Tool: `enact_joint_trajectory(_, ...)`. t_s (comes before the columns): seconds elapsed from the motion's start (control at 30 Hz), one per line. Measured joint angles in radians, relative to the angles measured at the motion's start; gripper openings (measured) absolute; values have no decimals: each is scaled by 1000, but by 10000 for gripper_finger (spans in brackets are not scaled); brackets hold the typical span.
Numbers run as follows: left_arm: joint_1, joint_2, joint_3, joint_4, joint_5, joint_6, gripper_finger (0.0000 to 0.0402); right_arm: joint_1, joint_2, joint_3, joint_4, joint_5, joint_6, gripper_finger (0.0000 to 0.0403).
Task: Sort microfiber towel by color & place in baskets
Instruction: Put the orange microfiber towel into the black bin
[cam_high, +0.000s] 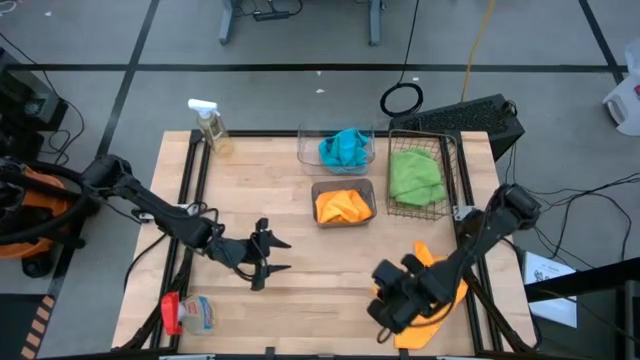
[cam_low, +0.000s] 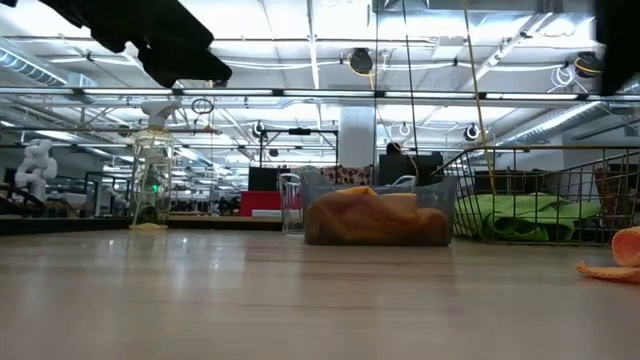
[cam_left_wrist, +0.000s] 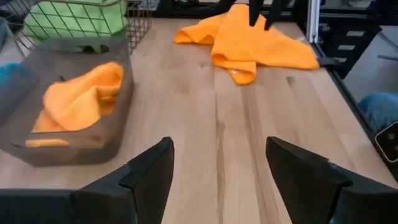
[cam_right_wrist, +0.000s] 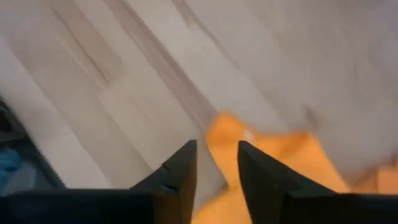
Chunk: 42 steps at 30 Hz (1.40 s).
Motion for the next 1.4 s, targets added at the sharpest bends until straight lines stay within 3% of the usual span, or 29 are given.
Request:
enact_joint_trajectory(0.3,-4,55,0,79,38,-1,257,92,91,-54,-13,-61,188,233)
enact_joint_trajectory(0.5,-15,56,0,92,44,-1,257,112,163,-56,-14,-59,223,282)
enact_joint_trajectory(0.83,-19,56,0,95,43,-1,257,135,260,-56,4,-58,232,277)
enact_joint_trajectory(1.4,-18,56,0,93,43,2,257,135,285,-54,15,-58,346,258)
